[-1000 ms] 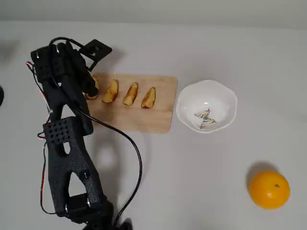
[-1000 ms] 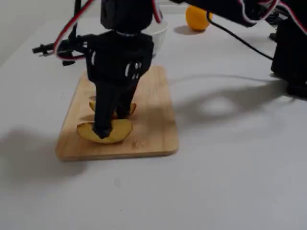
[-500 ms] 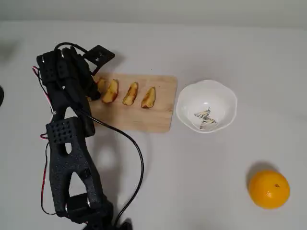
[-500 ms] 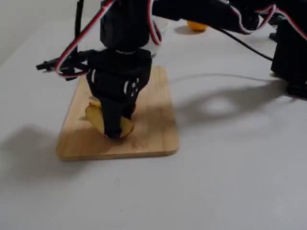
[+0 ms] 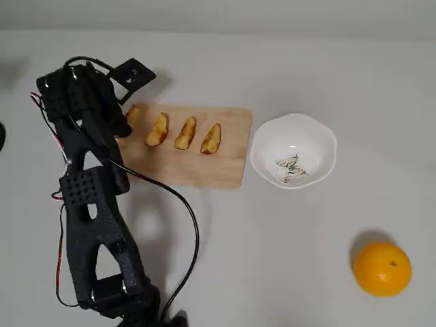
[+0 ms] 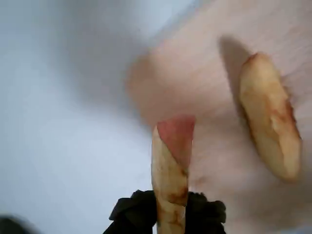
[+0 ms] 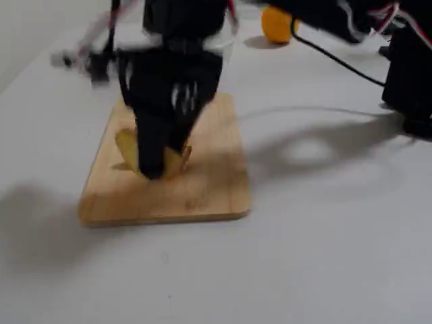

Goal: Pick up the leftmost apple slice from the cutting board and place it into the bowl

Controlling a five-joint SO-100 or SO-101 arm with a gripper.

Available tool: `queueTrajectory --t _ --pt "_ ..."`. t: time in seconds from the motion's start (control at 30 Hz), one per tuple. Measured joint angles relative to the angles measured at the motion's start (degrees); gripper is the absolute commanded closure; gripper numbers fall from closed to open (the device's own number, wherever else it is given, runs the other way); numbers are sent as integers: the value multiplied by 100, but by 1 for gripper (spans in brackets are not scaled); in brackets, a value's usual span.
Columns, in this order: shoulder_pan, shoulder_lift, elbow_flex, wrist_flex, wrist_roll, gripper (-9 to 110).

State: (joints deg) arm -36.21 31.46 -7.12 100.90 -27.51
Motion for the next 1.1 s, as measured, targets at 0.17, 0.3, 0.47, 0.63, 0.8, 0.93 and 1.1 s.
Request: queueTrajectory --t 0.17,0.3,0.47,0.63,0.8,0.93,1.1 --pt "396 958 -35 62 466 102" --pt "1248 1705 88 79 721 102" --pt "2654 2048 721 79 932 102" --pt "4148 1784 1055 79 958 102" --pt "4957 1187 1107 88 958 101" --pt "5291 765 1116 88 870 101" --pt "5467 404 1125 88 791 95"
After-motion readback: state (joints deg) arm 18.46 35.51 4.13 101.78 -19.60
